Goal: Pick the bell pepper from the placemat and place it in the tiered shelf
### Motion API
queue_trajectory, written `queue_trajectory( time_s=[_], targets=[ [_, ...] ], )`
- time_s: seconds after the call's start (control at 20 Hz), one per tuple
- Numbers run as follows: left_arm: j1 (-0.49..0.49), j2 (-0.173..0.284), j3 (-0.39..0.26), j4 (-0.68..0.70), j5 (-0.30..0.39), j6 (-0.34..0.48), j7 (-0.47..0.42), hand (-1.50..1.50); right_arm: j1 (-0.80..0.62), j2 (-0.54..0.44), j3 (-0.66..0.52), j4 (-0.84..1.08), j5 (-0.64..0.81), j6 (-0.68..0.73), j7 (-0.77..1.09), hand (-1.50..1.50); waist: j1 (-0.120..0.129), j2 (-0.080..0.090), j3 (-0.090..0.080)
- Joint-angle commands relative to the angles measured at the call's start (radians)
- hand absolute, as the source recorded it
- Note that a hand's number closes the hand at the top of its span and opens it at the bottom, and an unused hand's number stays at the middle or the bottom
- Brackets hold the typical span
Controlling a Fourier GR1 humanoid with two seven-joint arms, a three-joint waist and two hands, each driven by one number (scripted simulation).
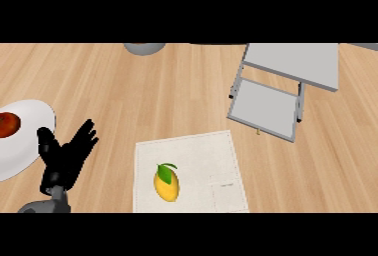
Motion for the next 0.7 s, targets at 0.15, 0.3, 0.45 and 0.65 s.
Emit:
queue_trajectory(
  time_s=[0.15,0.3,0.45,0.65],
  targets=[
    [0.045,0.033,0.030,0.017,0.021,-0.044,-0.018,0.00,0.121,-0.129,-0.141,-0.103,-0.052,-0.038,0.032,-1.50,-0.004,0.001,0.000],
    [-0.031,-0.011,0.018,0.076,-0.011,0.009,-0.043,0.00,0.175,-0.161,-0.161,-0.286,-0.113,0.072,0.140,-1.50,-0.023,-0.003,-0.001],
    [0.026,-0.037,-0.020,-0.005,-0.028,0.028,-0.001,0.00,0.273,-0.204,-0.229,-0.351,-0.221,0.159,0.146,-1.50,-0.013,-0.003,0.000],
    [-0.004,-0.019,0.009,0.048,-0.027,0.016,-0.035,0.00,0.428,-0.214,-0.337,-0.443,-0.365,0.216,0.081,-1.50,-0.013,0.000,0.000]
  ],
)
